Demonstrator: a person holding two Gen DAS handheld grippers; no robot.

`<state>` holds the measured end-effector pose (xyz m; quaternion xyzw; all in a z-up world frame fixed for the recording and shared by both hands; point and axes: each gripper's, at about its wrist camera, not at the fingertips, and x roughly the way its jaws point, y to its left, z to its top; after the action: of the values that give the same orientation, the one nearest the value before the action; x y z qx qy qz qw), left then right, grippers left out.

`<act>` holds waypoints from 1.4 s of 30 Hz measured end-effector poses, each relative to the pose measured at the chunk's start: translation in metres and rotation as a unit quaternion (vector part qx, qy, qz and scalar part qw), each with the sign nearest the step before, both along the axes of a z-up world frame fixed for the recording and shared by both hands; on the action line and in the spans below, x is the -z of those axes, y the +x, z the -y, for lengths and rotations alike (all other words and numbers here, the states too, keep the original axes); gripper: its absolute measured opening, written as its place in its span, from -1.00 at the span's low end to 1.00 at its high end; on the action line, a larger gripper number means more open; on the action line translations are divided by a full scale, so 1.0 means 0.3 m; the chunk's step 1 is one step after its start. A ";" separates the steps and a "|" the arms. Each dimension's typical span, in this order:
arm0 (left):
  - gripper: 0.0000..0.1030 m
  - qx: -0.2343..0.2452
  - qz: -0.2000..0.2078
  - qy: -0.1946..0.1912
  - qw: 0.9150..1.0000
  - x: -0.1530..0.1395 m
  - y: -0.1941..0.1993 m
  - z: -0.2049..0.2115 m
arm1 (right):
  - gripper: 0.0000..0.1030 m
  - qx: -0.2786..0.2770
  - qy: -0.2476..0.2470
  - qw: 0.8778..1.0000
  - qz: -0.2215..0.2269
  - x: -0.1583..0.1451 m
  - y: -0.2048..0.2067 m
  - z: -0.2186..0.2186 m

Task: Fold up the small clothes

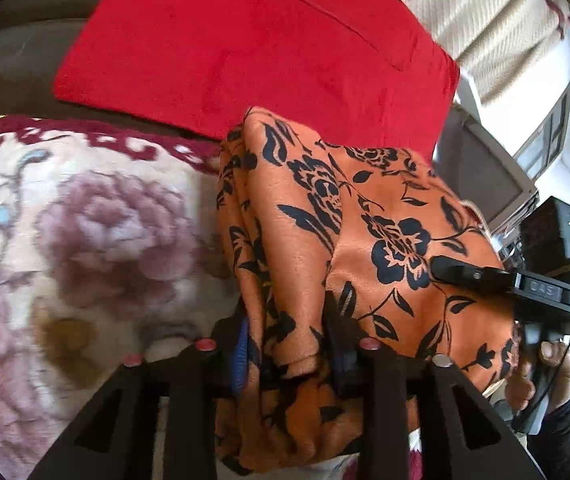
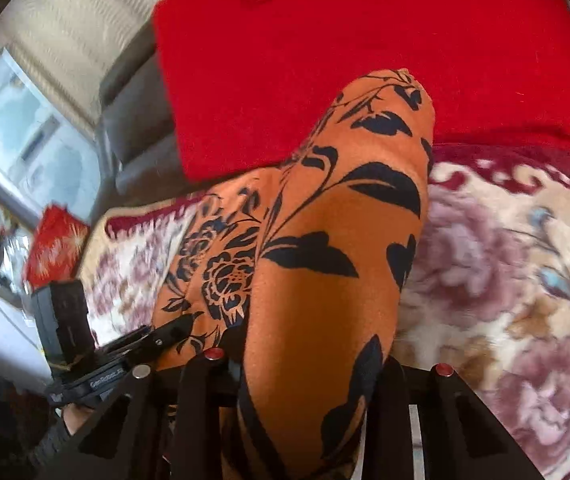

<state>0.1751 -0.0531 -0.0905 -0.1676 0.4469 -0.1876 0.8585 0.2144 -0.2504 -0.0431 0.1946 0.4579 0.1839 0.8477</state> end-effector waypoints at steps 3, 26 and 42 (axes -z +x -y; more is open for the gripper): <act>-0.09 0.010 -0.042 0.061 0.997 0.055 0.023 0.051 | 0.23 0.051 0.033 0.997 -0.043 0.126 0.021 0.121; 0.07 -0.001 0.019 0.117 0.993 -0.041 -0.174 0.058 | 0.43 0.096 0.000 0.995 0.017 0.014 -0.280 0.048; 0.22 -0.050 0.012 0.182 0.982 -0.095 -0.284 0.028 | 0.63 0.066 0.020 0.997 -0.034 0.121 -0.285 0.007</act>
<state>0.0899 -0.0616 -0.0620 -0.0282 0.4542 -0.0621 0.8883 0.1289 -0.2524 -0.0794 0.2472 0.4692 0.1297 0.8378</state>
